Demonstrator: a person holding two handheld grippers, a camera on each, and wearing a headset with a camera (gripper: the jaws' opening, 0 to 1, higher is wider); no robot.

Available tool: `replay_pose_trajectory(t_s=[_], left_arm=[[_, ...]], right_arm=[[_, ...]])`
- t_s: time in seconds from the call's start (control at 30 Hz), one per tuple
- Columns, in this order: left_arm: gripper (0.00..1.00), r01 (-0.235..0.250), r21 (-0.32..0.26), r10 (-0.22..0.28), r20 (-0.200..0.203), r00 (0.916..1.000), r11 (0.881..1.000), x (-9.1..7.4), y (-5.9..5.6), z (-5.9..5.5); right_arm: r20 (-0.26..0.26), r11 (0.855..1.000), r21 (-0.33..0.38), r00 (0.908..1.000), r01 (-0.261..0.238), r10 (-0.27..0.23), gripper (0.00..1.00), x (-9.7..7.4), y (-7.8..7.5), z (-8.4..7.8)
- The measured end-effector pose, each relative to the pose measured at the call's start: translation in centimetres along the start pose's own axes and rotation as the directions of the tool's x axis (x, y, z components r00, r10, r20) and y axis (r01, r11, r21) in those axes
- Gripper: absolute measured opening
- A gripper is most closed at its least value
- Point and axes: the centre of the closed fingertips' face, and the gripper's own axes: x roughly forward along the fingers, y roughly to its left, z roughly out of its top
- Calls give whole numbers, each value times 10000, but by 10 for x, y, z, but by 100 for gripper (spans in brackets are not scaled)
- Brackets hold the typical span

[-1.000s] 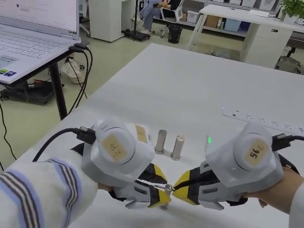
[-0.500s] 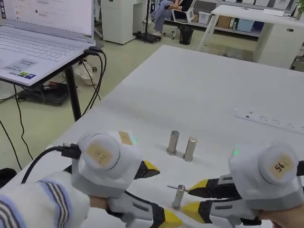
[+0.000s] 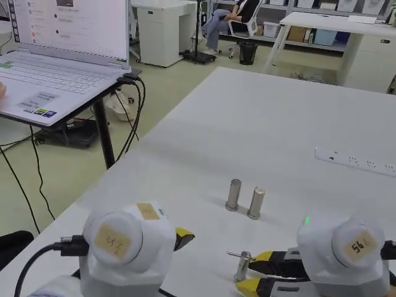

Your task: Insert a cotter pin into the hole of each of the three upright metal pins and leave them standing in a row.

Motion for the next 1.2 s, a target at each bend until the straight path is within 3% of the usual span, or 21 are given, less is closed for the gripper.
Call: replay_pose_trajectory(t_s=[0.1, 0.43, 0.87, 1.0, 1.2], left_arm=[[99, -150, 185, 154, -207, 9997, 9997, -2, -2, -2], [99, -414, 110, 417, -293, 9987, 9991, -2, -3, -3], [97, -513, -388, 491, -559, 9972, 9979, -1, -4, -16], [96, -569, -404, 545, -581, 9968, 9976, -2, -3, -18], [96, -782, -581, 755, -463, 9961, 9952, -3, 2, -16]], right_arm=[[32, 10000, -39, 10000, -37, 37, 15, 3, 2, 1], [64, 9990, -388, 9998, 199, -197, 7, 7, -2, 5], [30, 9993, -354, 9999, 134, -133, 4, 8, -2, 5], [86, 9981, -468, 9992, 395, -392, 4, 6, -6, 10], [352, 9927, -416, 9931, 1129, -1114, 4, 1, -29, 25]])
